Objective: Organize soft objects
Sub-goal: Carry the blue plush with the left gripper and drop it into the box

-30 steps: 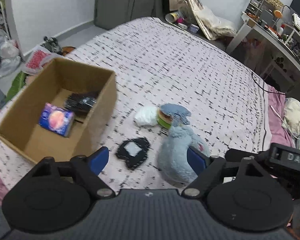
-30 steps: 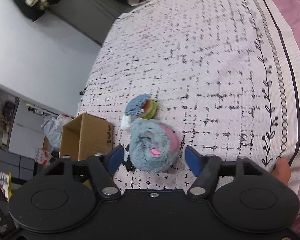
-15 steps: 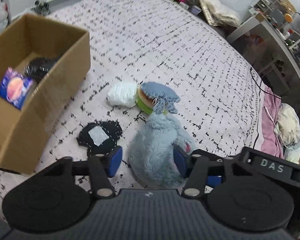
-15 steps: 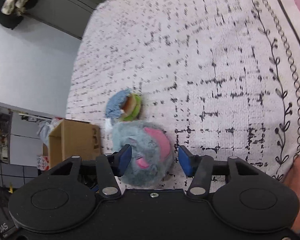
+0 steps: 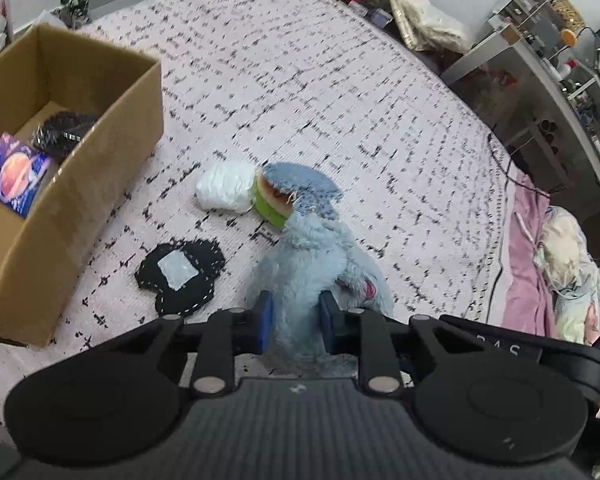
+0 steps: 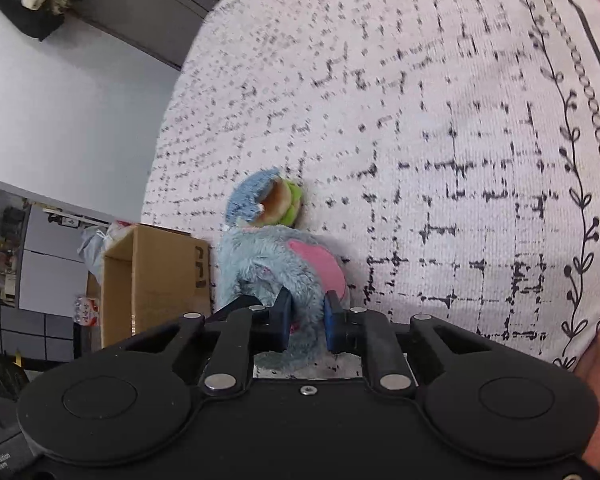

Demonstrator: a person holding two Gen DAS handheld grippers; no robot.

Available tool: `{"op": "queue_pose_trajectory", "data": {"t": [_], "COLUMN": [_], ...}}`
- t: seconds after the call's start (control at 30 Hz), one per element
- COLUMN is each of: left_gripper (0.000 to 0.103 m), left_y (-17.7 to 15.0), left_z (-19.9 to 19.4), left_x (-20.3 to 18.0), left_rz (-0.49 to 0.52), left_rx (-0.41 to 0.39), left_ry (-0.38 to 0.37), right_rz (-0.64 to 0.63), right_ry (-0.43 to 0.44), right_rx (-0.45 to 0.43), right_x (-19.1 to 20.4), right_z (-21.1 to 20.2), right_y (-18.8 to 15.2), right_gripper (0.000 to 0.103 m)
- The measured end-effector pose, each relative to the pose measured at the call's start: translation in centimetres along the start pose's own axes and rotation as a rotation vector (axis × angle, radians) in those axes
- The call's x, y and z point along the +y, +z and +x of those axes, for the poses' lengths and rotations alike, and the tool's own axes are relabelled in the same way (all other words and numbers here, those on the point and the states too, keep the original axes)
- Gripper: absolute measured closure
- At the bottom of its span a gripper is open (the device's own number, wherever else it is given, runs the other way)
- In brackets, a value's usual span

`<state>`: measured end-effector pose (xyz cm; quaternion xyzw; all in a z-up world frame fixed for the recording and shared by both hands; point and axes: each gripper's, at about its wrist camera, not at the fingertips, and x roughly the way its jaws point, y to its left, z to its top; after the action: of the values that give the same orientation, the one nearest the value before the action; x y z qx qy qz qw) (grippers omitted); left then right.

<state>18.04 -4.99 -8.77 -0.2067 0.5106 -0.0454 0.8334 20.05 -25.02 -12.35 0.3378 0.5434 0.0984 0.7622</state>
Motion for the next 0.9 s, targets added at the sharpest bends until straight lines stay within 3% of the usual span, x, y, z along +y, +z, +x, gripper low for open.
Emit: {"op": "queue_pose_trajectory", "data": {"t": [0.4, 0.9], "left_gripper": [0.080, 0.082], "left_y": [0.5, 0.9], "left_z": [-5.3, -11.2], "left_x": [-0.9, 0.2], "left_rz": [0.042, 0.044], "left_rx": [-0.119, -0.220], "left_ry": [-0.007, 0.004], "right_rz": [-0.089, -0.156], "right_ry": [0.139, 0.281], "right_rx": [-0.106, -0.186], "right_x": [2.2, 5.4], "right_z": [-4.0, -5.9], "right_y": [-1.1, -3.4], "right_gripper": [0.086, 0.087]}}
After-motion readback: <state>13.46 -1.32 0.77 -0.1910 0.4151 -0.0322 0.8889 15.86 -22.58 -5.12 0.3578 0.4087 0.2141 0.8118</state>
